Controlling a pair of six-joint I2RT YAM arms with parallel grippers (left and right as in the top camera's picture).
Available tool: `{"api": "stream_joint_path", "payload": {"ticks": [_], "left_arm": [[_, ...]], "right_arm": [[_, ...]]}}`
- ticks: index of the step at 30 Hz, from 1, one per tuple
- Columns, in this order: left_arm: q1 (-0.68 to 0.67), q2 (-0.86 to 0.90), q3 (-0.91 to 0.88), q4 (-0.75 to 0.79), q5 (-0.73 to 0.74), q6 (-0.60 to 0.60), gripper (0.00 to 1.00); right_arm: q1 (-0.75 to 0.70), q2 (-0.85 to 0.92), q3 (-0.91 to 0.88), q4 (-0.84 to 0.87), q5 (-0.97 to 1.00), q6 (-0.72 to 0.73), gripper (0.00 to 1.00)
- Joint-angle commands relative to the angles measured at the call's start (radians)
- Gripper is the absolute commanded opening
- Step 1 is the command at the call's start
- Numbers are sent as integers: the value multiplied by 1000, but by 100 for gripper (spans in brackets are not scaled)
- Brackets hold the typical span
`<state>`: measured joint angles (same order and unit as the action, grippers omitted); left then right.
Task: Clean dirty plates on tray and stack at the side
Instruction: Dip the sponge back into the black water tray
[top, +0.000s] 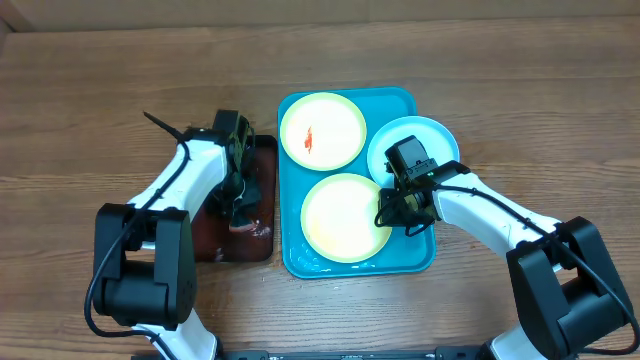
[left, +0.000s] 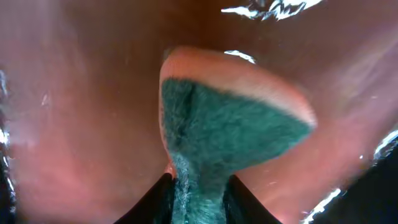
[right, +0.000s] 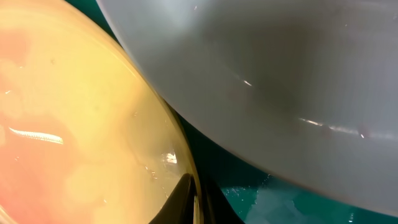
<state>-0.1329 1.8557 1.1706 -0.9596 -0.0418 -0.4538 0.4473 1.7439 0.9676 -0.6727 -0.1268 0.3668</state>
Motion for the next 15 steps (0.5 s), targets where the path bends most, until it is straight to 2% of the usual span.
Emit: {"api": "stream_joint_path", "payload": {"ticks": [1,3,4,5,10,15], "left_arm": [[1,11,-16,13,-8,-3,27],[1,13,-16,23,10,8,17],[1,13,-16,31,18,19,7],[0,14,-16,39,29,22,4],[0,14,-2,34,77,32,4],[-11,13,106,-62,117,35,4]], "right_arm": [[-7,22,-17,2,83,1,6],[-7,22,-10,5,102,1,6],[-7,22,-6,7,111,1,6],[-7,22,0,10,118,1,6],[-7,22,17,15,129,4,6],[-7,22,17,44,180,42,6]]}}
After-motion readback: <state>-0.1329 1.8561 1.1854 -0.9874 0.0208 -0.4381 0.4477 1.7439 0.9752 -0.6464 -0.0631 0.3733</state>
